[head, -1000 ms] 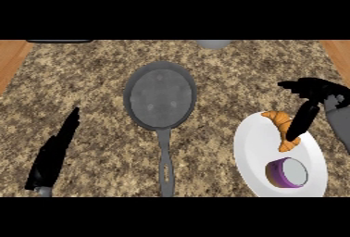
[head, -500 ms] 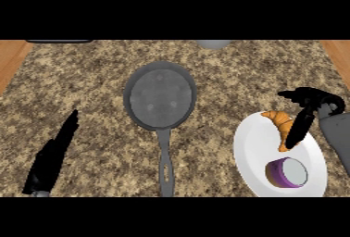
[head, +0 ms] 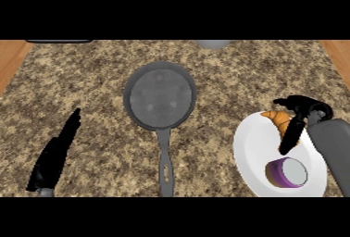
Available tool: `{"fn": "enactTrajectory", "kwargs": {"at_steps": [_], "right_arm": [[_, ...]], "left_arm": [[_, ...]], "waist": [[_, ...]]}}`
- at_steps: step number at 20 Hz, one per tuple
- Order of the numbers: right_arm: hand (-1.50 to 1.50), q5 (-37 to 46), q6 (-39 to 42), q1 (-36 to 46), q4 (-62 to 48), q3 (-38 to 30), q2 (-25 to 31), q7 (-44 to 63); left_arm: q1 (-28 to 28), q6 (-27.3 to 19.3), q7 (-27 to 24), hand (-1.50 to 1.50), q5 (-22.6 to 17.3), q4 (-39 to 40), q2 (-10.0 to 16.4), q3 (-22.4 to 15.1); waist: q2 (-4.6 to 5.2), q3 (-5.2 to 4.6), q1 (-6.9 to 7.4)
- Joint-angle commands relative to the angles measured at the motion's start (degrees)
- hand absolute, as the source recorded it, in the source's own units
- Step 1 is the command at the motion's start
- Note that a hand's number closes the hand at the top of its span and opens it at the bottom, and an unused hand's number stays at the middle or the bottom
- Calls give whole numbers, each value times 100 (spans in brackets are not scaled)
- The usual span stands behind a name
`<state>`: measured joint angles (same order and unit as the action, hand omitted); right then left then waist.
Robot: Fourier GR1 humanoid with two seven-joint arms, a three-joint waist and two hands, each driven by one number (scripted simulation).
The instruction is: Pick the croissant from the plate and place it in the pan
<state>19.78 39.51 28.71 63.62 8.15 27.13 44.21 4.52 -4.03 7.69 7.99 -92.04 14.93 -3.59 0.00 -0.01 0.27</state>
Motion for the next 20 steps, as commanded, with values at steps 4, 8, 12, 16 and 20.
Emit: {"fn": "enactTrajectory", "kwargs": {"at_steps": [4,8,12,16,20], "right_arm": [[-150,471,86,119,-347,-292,-108,-310],[-150,824,-271,-375,-404,-218,-114,-954],[150,1079,-768,106,-1300,-351,-246,-1696],[150,856,-692,-171,-830,-516,-600,-1107],[150,770,-665,-207,-1077,-713,-433,-1602]], "left_arm": [[-179,272,-114,0,-27,317,-81,313],[76,365,296,0,1,-373,-108,244],[-179,141,63,0,266,102,-340,187],[96,391,76,0,148,-150,-125,365],[-351,338,-86,0,203,355,-191,452]], "waist": [[4,0,-5],[-1,2,0],[13,4,24],[-4,1,0],[11,2,-14]]}}
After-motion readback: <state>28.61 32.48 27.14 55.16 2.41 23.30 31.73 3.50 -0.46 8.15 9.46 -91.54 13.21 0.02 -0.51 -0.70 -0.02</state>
